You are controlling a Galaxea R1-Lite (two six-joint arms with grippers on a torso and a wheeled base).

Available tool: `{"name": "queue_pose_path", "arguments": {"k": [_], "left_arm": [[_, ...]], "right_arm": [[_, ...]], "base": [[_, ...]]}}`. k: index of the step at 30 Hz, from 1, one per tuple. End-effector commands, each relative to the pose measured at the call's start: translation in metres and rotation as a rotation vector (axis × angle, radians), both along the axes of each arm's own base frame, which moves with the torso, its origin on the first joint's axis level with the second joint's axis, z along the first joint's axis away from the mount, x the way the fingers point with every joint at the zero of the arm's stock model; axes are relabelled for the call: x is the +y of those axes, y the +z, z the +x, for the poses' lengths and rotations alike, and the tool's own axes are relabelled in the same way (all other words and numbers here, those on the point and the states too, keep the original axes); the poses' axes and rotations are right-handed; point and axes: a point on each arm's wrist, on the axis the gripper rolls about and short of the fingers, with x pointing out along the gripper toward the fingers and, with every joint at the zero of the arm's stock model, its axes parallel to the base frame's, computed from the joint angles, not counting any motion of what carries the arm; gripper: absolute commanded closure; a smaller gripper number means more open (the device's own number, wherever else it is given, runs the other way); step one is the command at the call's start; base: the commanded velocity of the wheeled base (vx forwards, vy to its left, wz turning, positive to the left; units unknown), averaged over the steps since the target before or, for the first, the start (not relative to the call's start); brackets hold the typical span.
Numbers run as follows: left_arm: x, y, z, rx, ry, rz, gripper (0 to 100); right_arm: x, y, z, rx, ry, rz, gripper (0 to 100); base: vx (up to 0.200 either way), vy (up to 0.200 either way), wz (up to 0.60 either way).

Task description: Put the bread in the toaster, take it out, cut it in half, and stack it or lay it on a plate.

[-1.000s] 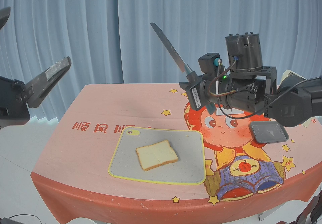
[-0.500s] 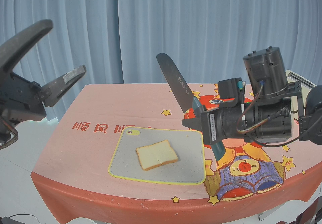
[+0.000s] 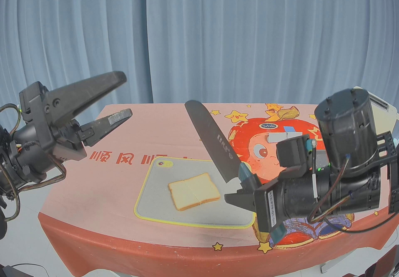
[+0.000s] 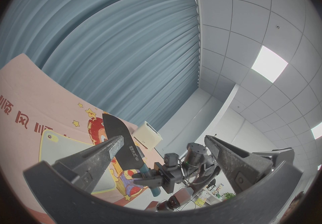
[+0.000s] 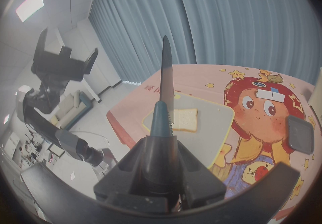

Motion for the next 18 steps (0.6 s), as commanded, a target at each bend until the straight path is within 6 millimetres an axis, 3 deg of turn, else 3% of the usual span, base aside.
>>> {"name": "queue_pose_path", "arguments": {"k": [1, 12, 18], "left_arm": [[-0.003, -0.007, 0.008, 0.031, 0.008, 0.017, 0], [0.0, 0.01, 0.017, 0.049, 0.033, 0.027, 0], [-0.002, 0.012, 0.022, 0.05, 0.034, 0.028, 0]], "right_arm": [[-0.003, -0.007, -0.004, 0.006, 0.011, -0.031, 100], [-0.003, -0.007, -0.008, 0.041, 0.004, -0.036, 100], [0.009, -0.009, -0.003, 0.025, -0.012, 0.01, 100]], "base": [[0.0, 0.0, 0.0], [0.0, 0.0, 0.0], [0.0, 0.0, 0.0]]}}
